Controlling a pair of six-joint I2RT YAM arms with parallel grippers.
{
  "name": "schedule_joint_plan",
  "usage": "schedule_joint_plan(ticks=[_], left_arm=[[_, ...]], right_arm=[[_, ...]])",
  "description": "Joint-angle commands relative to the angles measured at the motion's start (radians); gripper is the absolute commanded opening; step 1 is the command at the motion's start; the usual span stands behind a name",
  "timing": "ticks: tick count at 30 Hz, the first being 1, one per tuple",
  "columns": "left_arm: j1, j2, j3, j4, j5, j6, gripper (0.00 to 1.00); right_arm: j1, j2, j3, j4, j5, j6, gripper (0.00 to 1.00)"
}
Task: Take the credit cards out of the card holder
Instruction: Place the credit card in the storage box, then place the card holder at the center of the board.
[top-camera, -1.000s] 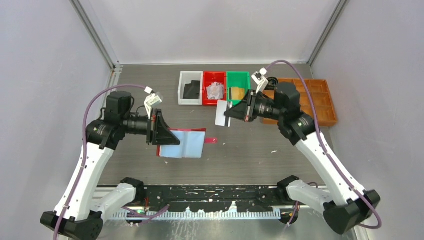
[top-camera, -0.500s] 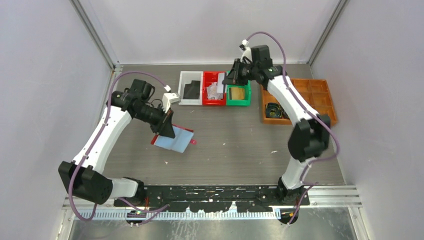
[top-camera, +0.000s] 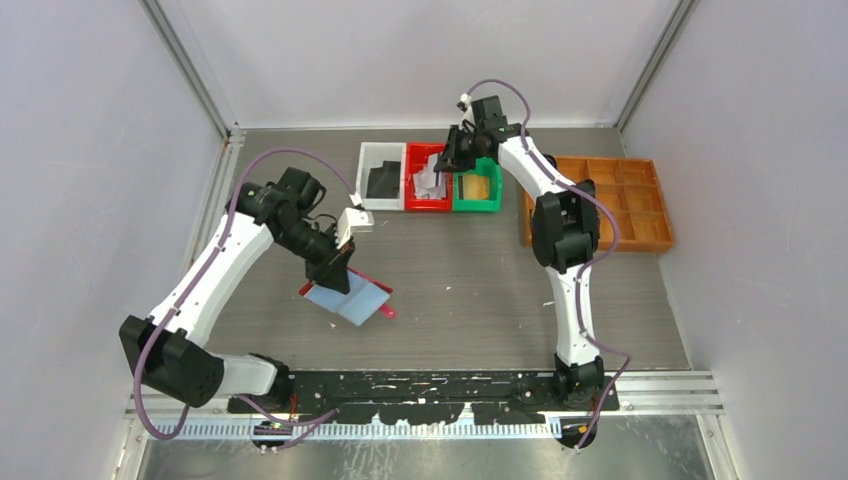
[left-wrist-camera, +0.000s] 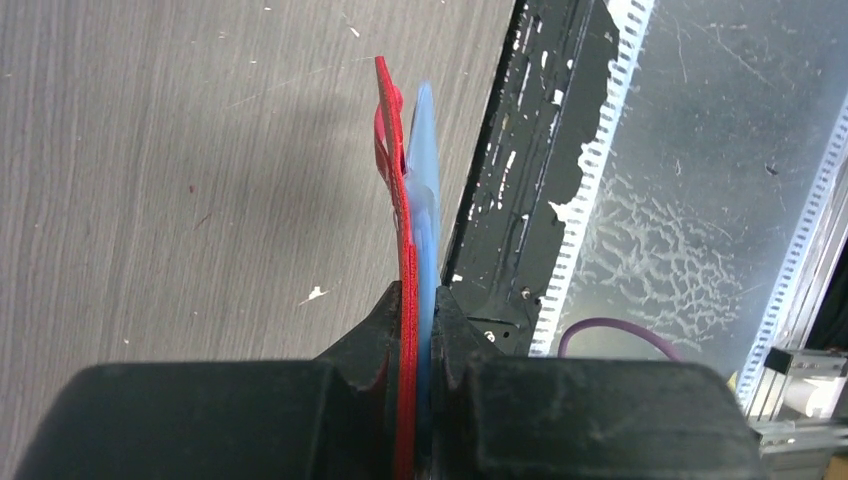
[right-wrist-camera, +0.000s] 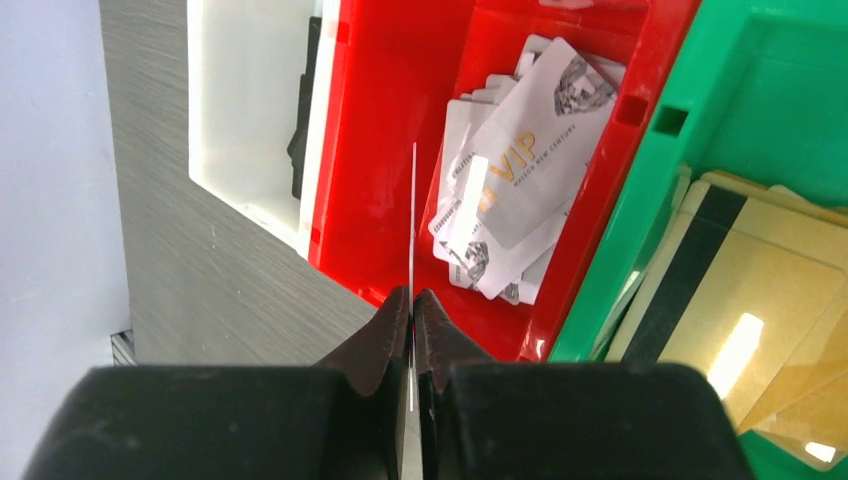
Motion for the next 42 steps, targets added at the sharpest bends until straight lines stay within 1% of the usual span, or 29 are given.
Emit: schedule_joint_plan(ticks=[1, 3, 5, 7, 9, 10, 15, 18, 20, 22, 24, 26, 29, 31, 33, 36, 38, 40, 42], left_arm=[[-0.023, -0.039, 0.030, -0.056, 0.026, 0.056, 0.00], [-0.025, -0.042, 0.043, -0.072, 0.040, 0.053, 0.00], [-0.036, -0.044, 0.054, -0.088, 0.038, 0.057, 0.00], [-0.058, -0.046, 0.064, -0.112, 0.027, 0.075, 0.00], [-0.071, -0.053, 0.070, -0.121, 0.016, 0.086, 0.00], [-0.076, -0.061, 0.068, -0.120, 0.012, 0.091, 0.00], [-0.086, -0.096, 0.068, -0.105, -0.002, 0.101, 0.00], [-0.086, -0.103, 0.083, -0.112, 0.001, 0.109, 0.00], [-0.086, -0.103, 0.100, -0.133, 0.019, 0.142, 0.00], [-0.086, -0.109, 0.114, -0.141, 0.047, 0.172, 0.00], [-0.087, -0.119, 0.123, -0.127, 0.067, 0.176, 0.00], [-0.087, -0.126, 0.133, -0.121, 0.077, 0.191, 0.00], [-0.087, -0.146, 0.139, -0.094, 0.084, 0.221, 0.00], [-0.088, -0.167, 0.129, -0.041, 0.079, 0.216, 0.00], [-0.089, -0.187, 0.117, 0.014, 0.069, 0.193, 0.00], [-0.095, -0.185, 0.128, 0.025, 0.052, 0.179, 0.00], [-0.104, -0.162, 0.147, 0.007, 0.030, 0.168, 0.00], [-0.111, -0.143, 0.155, 0.019, -0.015, 0.126, 0.00], [-0.113, -0.134, 0.153, 0.037, -0.058, 0.116, 0.00]], right_arm=[[0.001, 0.005, 0.085, 0.057, -0.003, 0.012, 0.12], [0.001, 0.013, 0.081, 0.067, -0.004, 0.017, 0.14], [0.003, 0.014, 0.073, 0.076, -0.002, 0.018, 0.18], [0.005, 0.010, 0.068, 0.077, 0.009, 0.014, 0.26], [0.004, -0.007, 0.053, 0.080, 0.028, 0.011, 0.37], [0.005, -0.018, 0.042, 0.087, 0.035, 0.009, 0.40], [0.004, -0.104, -0.007, 0.090, 0.078, -0.004, 0.48], [0.011, -0.214, -0.084, 0.104, 0.093, -0.015, 0.50], [0.022, -0.300, -0.167, 0.145, 0.042, -0.017, 0.55], [0.038, -0.394, -0.278, 0.217, -0.091, -0.010, 0.63], [0.069, -0.487, -0.404, 0.304, -0.242, 0.012, 0.70], [0.123, -0.584, -0.542, 0.388, -0.346, 0.029, 0.75], [0.229, -0.732, -0.743, 0.512, -0.413, 0.036, 0.84], [0.301, -0.811, -0.826, 0.547, -0.408, 0.052, 0.88], [0.360, -0.881, -0.904, 0.627, -0.403, 0.095, 0.90], [0.451, -0.964, -0.997, 0.738, -0.373, 0.141, 0.93], [0.505, -0.978, -1.014, 0.727, -0.335, 0.137, 0.93], [0.540, -0.970, -1.007, 0.691, -0.318, 0.137, 0.91], [0.566, -0.957, -1.009, 0.678, -0.270, 0.137, 0.88]])
